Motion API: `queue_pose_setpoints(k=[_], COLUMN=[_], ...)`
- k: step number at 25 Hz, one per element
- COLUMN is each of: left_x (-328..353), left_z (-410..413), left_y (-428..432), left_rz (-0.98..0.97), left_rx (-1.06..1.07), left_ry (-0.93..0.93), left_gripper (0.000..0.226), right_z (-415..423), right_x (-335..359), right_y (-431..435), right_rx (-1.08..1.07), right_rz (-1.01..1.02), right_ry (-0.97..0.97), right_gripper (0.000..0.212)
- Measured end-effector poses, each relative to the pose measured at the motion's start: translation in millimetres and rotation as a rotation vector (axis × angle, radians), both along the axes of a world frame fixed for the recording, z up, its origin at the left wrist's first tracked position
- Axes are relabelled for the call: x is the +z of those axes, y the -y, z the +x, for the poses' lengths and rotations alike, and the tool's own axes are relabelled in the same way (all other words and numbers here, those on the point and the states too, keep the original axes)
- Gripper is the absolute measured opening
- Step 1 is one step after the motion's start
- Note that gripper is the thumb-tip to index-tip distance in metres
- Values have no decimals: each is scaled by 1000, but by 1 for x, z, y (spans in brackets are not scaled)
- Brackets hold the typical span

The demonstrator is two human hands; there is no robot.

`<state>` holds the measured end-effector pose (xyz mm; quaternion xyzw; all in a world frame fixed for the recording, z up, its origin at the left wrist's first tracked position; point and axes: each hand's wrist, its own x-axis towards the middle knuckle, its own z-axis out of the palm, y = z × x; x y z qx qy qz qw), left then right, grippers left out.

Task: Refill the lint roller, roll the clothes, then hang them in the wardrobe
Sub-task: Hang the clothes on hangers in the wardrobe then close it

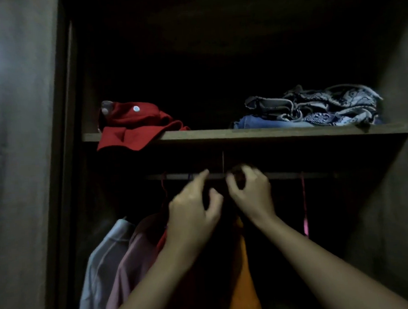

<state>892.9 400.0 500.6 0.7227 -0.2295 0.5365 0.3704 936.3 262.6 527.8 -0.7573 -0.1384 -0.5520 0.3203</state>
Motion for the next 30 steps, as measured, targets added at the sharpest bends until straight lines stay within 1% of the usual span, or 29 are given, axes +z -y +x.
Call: queue_pose_setpoints(k=[1, 2, 3, 4, 6, 7, 8, 10, 12, 13, 14, 15, 17, 18, 19, 21, 22, 24, 25, 26, 27, 29, 30], left_x=[18, 31, 42, 51, 62, 67, 71, 74, 73, 73, 74, 75, 78, 81, 85, 95, 101, 110, 113, 114, 115, 116, 118], left_z=[-7, -9, -9, -6, 11, 18, 25, 33, 34, 33, 32, 30, 23, 15, 12, 10, 9, 4, -1, -9, -19, -40, -50], left_y=[-18, -34, -50, -69, -99, -112, -123, -135, -140, -142, -144, -146, -148, -146, -146, -148, -151, -153, -150, -145, -140, -129, -125], left_rz=[-42, -46, -29, -4, 114, 196, 263, 345, 401, 416, 411, 380, 207, 83, -30, -147, -165, -121, -65, -6, 35, 81, 92], left_rx=[15, 64, 133, 220, 397, 464, 509, 535, 537, 518, 466, 386, 168, 36, -77, -170, -207, -338, -365, -327, -246, -49, -6], left_ry=[140, 231, 277, 290, 243, 173, 76, -109, -133, -128, -129, -136, -153, -166, -161, -171, -190, -216, -207, -181, -141, -50, -14], left_gripper=[53, 53, 54, 59, 74, 81, 87, 96, 97, 97, 96, 96, 93, 90, 87, 79, 77, 70, 64, 58, 57, 72, 74], right_z=[-18, -34, -45, -54, -57, -50, -40, -16, 4, 12, 20, 24, 26, 23, 19, 1, -10, -32, -44, -56, -69, -100, -114], right_x=[10, 22, 33, 46, 76, 93, 109, 140, 163, 170, 174, 175, 176, 175, 174, 175, 177, 179, 180, 180, 179, 177, 178], right_y=[-6, -12, -19, -31, -55, -69, -84, -112, -136, -147, -155, -163, -170, -169, -165, -150, -141, -119, -109, -100, -93, -81, -77], right_rx=[58, 95, 120, 133, 160, 174, 178, 154, 168, 181, 173, 126, -18, -55, -54, 0, 41, 139, 193, 257, 340, 491, 528], right_rz=[-111, -232, -326, -382, -408, -400, -405, -469, -547, -583, -618, -651, -698, -702, -701, -682, -654, -577, -526, -463, -392, -249, -195], right_ry=[195, 335, 408, 420, 323, 251, 142, -76, -221, -288, -343, -371, -341, -321, -308, -282, -258, -204, -185, -172, -160, -143, -140], right_gripper=[16, 17, 18, 18, 16, 21, 32, 57, 77, 82, 81, 72, 42, 33, 29, 30, 31, 27, 22, 19, 16, 13, 14])
